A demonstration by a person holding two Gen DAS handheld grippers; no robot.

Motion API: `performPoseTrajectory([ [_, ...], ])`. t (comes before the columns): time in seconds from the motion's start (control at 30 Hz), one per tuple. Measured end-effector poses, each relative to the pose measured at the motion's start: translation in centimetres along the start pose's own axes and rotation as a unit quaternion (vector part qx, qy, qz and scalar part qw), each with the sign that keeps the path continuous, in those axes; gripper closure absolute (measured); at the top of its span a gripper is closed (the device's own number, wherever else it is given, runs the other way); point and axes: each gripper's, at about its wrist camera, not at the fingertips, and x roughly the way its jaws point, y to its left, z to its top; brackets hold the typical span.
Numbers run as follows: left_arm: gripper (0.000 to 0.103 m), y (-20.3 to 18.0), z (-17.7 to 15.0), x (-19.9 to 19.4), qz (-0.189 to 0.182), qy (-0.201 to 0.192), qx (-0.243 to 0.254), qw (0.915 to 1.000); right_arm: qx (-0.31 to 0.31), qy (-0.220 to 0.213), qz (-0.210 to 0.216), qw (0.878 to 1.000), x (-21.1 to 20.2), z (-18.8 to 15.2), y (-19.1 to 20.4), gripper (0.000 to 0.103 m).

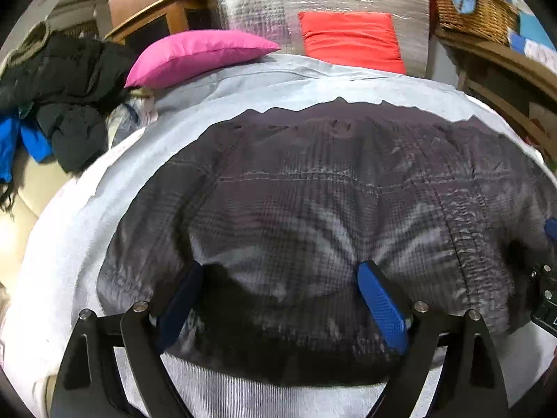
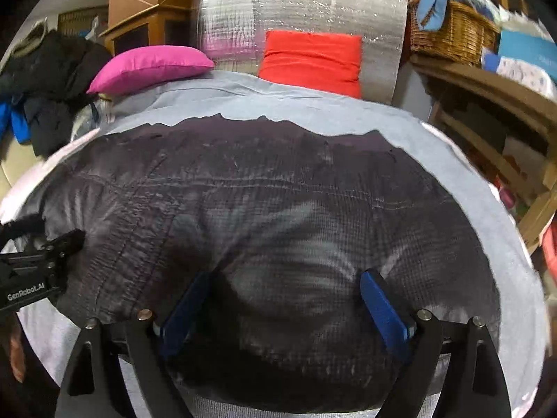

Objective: Fold large clothes

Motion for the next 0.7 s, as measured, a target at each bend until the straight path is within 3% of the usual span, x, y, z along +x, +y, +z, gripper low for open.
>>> performPoseTrajectory([
  [0.07, 0.012, 0.8, 0.1, -1.3, 0.002, -0.020, -0.015, 0.9997, 0.014, -0.020, 0.000, 1.000, -1.6, 0.5, -0.4, 0.011],
  [0.2, 0.012, 3.2, -1.3, -2.8, 0.044, -0.051, -0.041, 0.9969, 0.030, -0.048, -0.013, 0.998, -3.3, -0.3, -1.0, 0.011],
  [0.27, 0.012, 5.2, -2.0, -1.7, 0.060, -0.029, -0.068, 0.9954, 0.047, -0.031, -0.019, 0.998, -2.4, -1.1, -1.9, 0.011],
  [0.33, 0.011, 6.7, -2.7, 0.2, 0.052, 0.021, -0.085, 0.9948, 0.053, 0.001, -0.015, 0.998, -1.0, -1.7, -2.5, 0.011],
  [0.57, 0.011, 9.9, -1.9, -2.1, 0.068, -0.023, -0.127, 0.9893, 0.065, -0.040, -0.025, 0.997, -4.1, -1.1, -3.3, 0.011],
  [0.7, 0.011, 12.0, -2.3, 0.5, 0.074, 0.023, -0.147, 0.9861, 0.100, -0.022, -0.044, 0.994, -3.7, -1.9, -6.1, 0.011],
])
